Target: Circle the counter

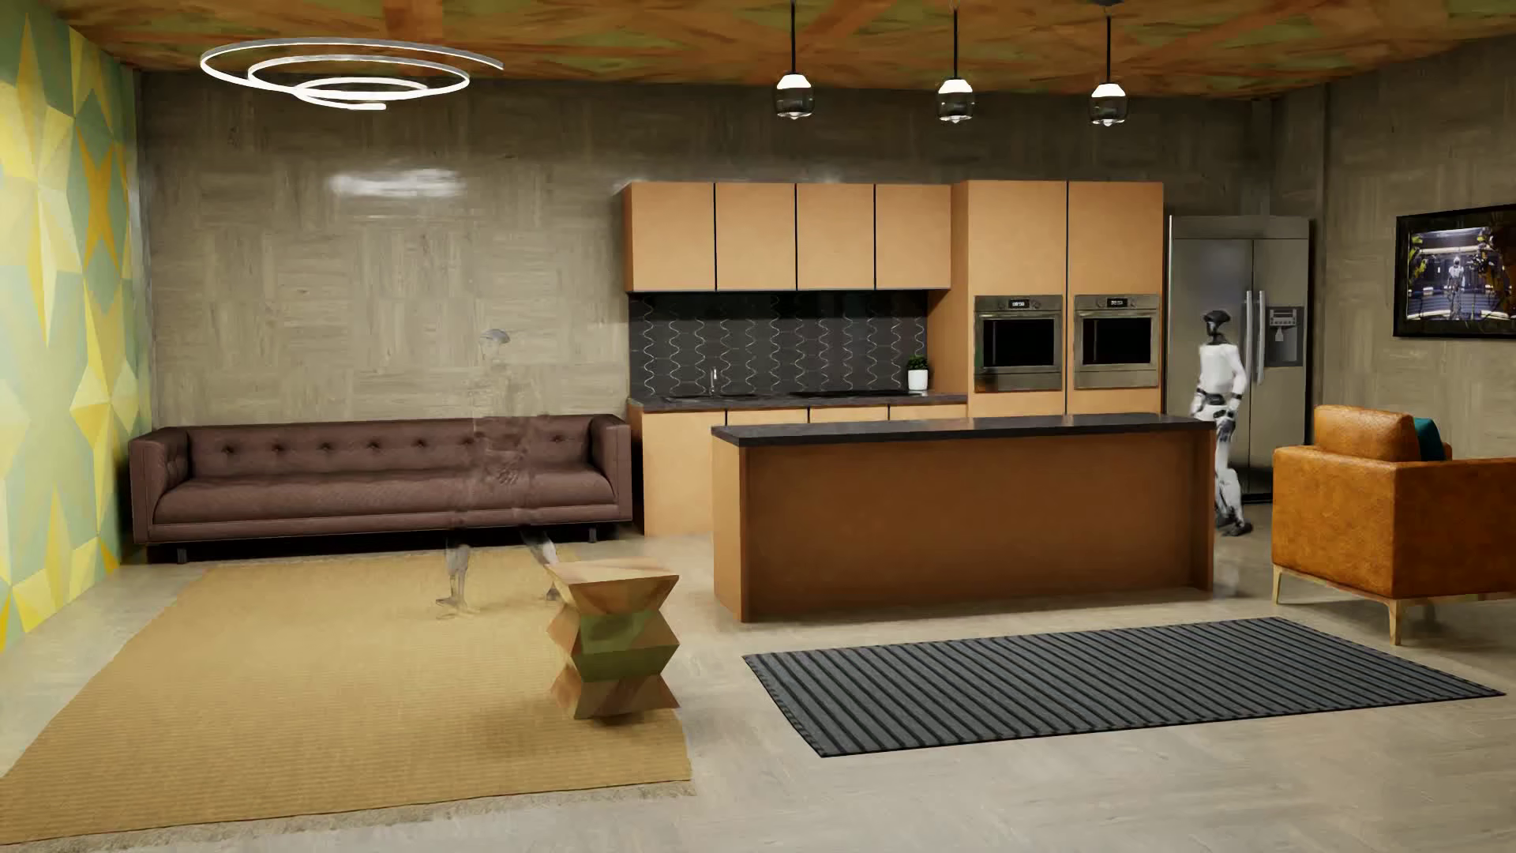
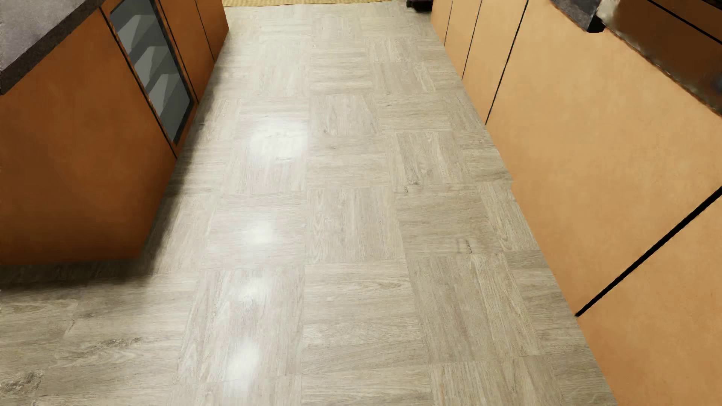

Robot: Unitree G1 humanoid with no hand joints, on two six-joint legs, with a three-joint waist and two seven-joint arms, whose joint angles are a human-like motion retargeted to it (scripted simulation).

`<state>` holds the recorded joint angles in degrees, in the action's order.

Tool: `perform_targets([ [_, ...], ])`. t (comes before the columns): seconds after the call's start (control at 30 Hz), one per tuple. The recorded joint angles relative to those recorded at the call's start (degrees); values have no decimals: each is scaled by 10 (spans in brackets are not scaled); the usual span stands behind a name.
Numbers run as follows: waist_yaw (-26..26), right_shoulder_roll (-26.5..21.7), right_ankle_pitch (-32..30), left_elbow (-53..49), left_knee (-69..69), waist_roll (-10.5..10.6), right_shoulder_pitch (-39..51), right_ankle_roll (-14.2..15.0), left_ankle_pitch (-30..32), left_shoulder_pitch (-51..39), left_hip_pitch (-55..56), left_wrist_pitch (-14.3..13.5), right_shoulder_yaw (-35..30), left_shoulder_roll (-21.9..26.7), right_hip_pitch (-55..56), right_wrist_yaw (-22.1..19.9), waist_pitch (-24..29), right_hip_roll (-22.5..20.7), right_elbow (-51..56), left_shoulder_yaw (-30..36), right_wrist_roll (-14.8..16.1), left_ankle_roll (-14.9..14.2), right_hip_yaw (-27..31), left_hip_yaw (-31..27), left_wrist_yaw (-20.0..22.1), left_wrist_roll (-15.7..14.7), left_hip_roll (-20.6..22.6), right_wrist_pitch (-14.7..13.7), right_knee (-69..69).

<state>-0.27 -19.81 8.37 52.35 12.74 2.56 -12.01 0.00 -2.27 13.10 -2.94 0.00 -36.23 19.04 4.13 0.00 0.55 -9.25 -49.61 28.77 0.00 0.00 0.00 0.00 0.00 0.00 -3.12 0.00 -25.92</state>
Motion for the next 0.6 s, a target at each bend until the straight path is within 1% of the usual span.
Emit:
perform_targets([
  [0.03,-1,-1,-6,0,56,-2,-2,0,-21,3,2,0,-2,2,-1,0,1,0,6,3,0,0,0,0,0,0,2,0,-4],
  [0.07,6,-3,-9,0,146,-4,-5,0,-93,6,5,0,-6,3,-1,0,2,-2,13,5,0,0,0,0,0,0,6,0,-8],
  [0.1,18,-4,-9,-1,165,-5,-6,0,-139,10,24,0,-7,5,2,0,0,-6,19,-1,0,0,0,0,0,0,8,0,-15],
  [0.17,27,-15,1,-12,284,5,-5,0,-154,16,91,0,2,5,-25,0,26,-18,47,-17,0,0,0,0,0,0,-2,0,-22],
  [0.2,41,-19,13,-17,354,8,0,0,-159,20,126,0,6,3,-39,0,38,-20,59,-25,0,0,0,0,0,0,-7,0,-26],
  [0.23,57,-21,33,-24,409,9,4,0,-161,24,164,0,14,2,-54,0,46,-19,75,-31,0,0,0,0,0,0,-9,0,-24],
  [0.27,74,-22,57,-25,435,6,12,0,-157,28,201,0,14,2,-70,0,51,-14,89,-27,0,0,0,0,0,0,-8,0,-16],
  [0.3,97,-14,79,-23,428,-4,23,0,-152,35,233,0,19,6,-85,0,51,-2,88,-25,0,0,0,0,0,0,-5,0,-6],
  [0.33,121,-11,100,-21,406,-11,26,0,-141,45,261,0,33,9,-101,0,49,7,100,-30,0,0,0,0,0,0,-9,0,4],
  [0.4,133,-20,159,-2,348,-13,45,0,-90,53,313,0,16,13,-153,0,56,13,120,-15,0,0,0,0,0,0,-19,0,26],
  [0.47,144,-24,198,21,286,-11,61,0,-52,54,354,0,13,9,-191,0,62,16,125,-10,0,0,0,0,0,0,-30,0,31],
  [0.53,159,-24,206,36,250,-10,75,0,-56,56,377,0,3,9,-230,0,61,23,120,2,0,0,0,0,0,0,-36,0,33],
  [0.57,168,-23,198,43,262,-12,76,0,-64,57,388,0,1,10,-246,0,59,30,114,7,0,0,0,0,0,0,-37,0,32],
  [0.6,178,-20,175,50,292,-14,71,0,-71,63,394,0,10,9,-258,0,55,39,95,-4,0,0,0,0,0,0,-37,0,25],
])
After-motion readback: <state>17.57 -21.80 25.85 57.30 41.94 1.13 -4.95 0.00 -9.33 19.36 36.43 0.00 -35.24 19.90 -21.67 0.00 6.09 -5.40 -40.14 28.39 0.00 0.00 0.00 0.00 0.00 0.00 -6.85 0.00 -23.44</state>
